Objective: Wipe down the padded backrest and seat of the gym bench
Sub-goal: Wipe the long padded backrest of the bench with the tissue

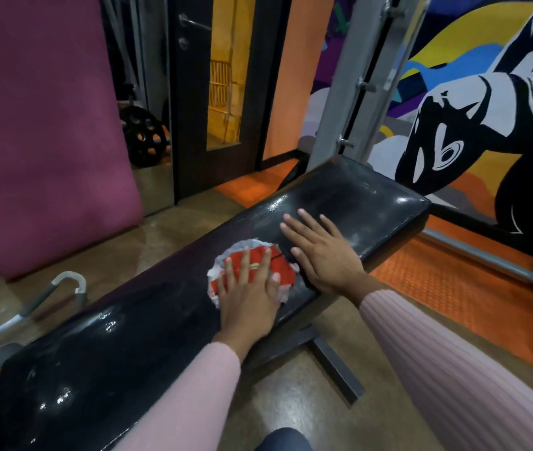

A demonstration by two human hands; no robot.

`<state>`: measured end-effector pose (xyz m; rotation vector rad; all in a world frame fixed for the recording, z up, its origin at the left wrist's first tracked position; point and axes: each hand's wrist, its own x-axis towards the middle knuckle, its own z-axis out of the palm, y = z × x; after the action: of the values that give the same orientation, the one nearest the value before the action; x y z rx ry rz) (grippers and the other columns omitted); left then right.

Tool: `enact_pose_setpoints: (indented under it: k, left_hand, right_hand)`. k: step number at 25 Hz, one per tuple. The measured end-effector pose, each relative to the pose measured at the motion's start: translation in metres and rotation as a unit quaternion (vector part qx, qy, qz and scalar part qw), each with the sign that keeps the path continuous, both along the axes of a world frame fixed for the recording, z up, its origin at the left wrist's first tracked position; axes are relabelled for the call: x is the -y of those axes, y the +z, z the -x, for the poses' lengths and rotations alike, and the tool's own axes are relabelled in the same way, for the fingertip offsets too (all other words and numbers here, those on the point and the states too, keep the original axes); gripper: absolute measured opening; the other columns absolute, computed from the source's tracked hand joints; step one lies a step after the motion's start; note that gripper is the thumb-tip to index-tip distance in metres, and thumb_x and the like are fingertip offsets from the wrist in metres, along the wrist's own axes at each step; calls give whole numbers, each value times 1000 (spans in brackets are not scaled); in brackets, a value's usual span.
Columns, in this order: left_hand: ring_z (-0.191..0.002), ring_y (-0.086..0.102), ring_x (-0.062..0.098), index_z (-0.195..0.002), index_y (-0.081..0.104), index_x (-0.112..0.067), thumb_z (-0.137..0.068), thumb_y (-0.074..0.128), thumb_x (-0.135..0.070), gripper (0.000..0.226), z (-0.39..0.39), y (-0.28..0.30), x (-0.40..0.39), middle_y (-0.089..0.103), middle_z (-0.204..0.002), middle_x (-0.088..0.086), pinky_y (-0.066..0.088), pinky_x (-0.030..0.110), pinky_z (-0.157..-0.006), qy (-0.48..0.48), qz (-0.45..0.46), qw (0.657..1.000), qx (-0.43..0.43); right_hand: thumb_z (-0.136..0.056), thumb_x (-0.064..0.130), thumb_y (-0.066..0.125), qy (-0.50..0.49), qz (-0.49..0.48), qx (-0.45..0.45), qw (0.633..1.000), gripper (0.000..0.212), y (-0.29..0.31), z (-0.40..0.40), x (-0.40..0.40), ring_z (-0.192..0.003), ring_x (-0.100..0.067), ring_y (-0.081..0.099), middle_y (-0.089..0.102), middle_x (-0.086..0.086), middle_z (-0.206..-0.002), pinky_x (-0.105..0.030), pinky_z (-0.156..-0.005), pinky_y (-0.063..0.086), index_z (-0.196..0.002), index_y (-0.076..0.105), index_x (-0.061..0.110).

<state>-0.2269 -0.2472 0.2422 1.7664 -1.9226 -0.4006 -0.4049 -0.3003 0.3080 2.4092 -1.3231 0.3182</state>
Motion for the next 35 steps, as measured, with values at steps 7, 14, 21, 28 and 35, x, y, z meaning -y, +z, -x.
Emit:
enact_pose_setpoints:
  k: [7,14,21,28,35]
  left_hand:
    - [-144,9,41,-150,14,-39,-97,24,-49,54,25,-29,-49,16,-159,6,3,53,-115,-29,111,990,78]
    - [-146,-5,31,-148,0,-46,-98,16,-52,52,-29,-17,-16,-1,-161,-1,0,50,-116,24,3,1000,7]
    - [-144,9,41,-148,16,-43,-98,21,-50,51,12,-21,-35,15,-159,5,6,56,-113,-25,101,993,59]
    - [-146,-1,31,-149,5,-45,-94,7,-56,56,-41,-31,-29,4,-161,1,5,50,-117,45,32,998,22]
    - [-143,12,41,-148,19,-42,-96,17,-49,52,-10,-25,-38,20,-158,6,5,52,-115,-12,96,993,72]
  right_hand:
    - [-102,38,17,-5,11,30,999,55,-7,3,0,-150,-18,9,29,0,-159,-44,-120,14,-151,32,20]
    - [-101,39,16,-12,4,38,999,56,-7,-1,-4,-150,-21,14,33,-1,-157,-43,-120,15,-149,37,20]
    - [-102,39,16,-17,6,26,999,55,-9,-2,-1,-149,-22,16,34,-2,-156,-47,-119,20,-149,38,20]
    - [-98,49,27,-13,-61,113,992,61,-4,-2,2,-151,-17,-6,14,4,-163,-45,-121,6,-155,17,28]
    - [-101,46,22,-25,8,71,997,56,-14,-4,1,-151,-18,2,22,1,-161,-45,-121,9,-151,31,24]
